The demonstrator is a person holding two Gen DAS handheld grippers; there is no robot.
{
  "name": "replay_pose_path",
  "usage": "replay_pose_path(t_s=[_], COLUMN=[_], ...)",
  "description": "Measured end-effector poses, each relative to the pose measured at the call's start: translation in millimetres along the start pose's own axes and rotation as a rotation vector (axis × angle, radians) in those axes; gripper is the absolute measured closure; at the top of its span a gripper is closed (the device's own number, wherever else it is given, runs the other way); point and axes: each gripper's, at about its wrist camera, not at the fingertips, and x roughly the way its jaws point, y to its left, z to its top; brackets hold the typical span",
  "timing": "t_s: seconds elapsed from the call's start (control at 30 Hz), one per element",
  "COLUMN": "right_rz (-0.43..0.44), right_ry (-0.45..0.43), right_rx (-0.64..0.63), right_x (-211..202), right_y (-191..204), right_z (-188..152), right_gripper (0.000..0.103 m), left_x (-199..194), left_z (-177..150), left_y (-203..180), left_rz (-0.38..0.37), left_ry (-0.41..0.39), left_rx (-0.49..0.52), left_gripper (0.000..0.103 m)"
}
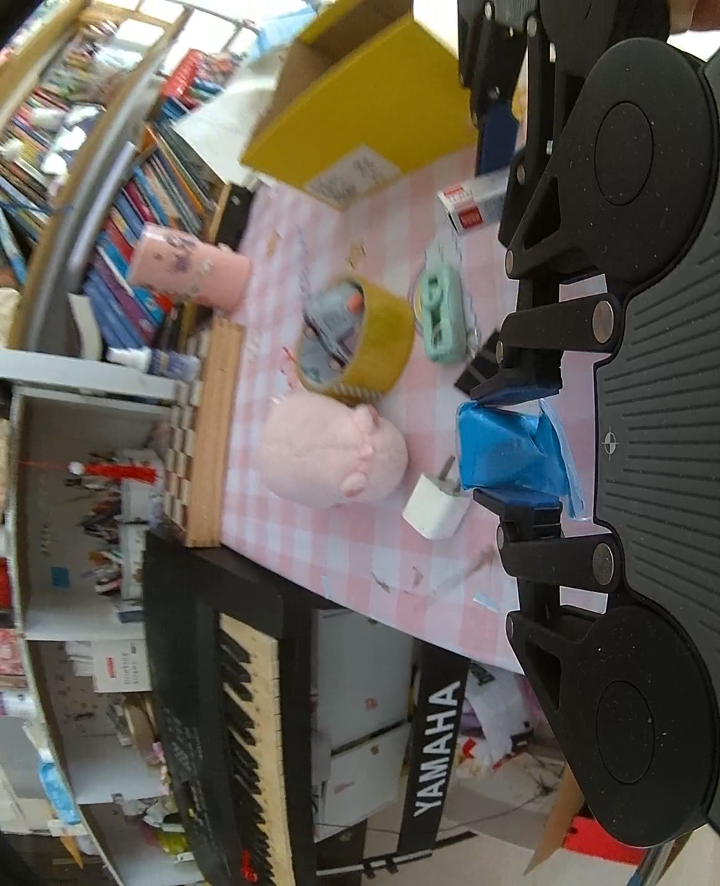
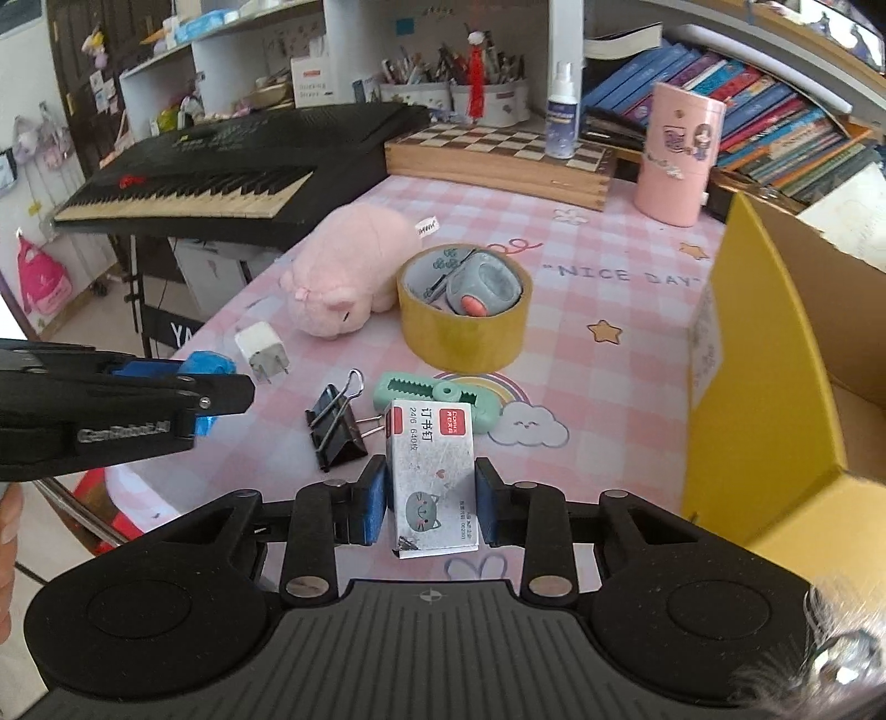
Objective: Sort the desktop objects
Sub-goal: 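Grasp the blue packet with the left tool while the right tool grasps the white-red card box, then carry the blue packet and card box over the yellow box with both tools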
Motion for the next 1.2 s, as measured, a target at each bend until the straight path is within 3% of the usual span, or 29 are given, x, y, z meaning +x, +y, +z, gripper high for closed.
replay_pose_path(t_s=[0.33, 0.5, 0.8, 1.2], right_rz=[0.015, -0.022, -0.109, -0.23], right_ry=[-0.024, -0.025, -0.026, -0.012], right_rx=[0.069, 0.14, 0.201, 0.352], right_x=[-70, -94, -135, -178], right_y=[12, 22, 22, -12], right_z=[-28, -51, -92, -136], right_gripper=[0.073, 0.073, 0.073, 0.073], left_x=[-78, -101, -111, -104], left_z=[-32, -53, -74, -84], left_y=[-11, -17, -47, -110], left_rz=[-0.063, -0.087, -0.206, -0.372], left_ry=[-0.014, -0.004, 0.013, 0.057], left_rx=[0.019, 0.032, 0.095, 0.237], left_gripper=[0.074, 0.074, 0.074, 0.074])
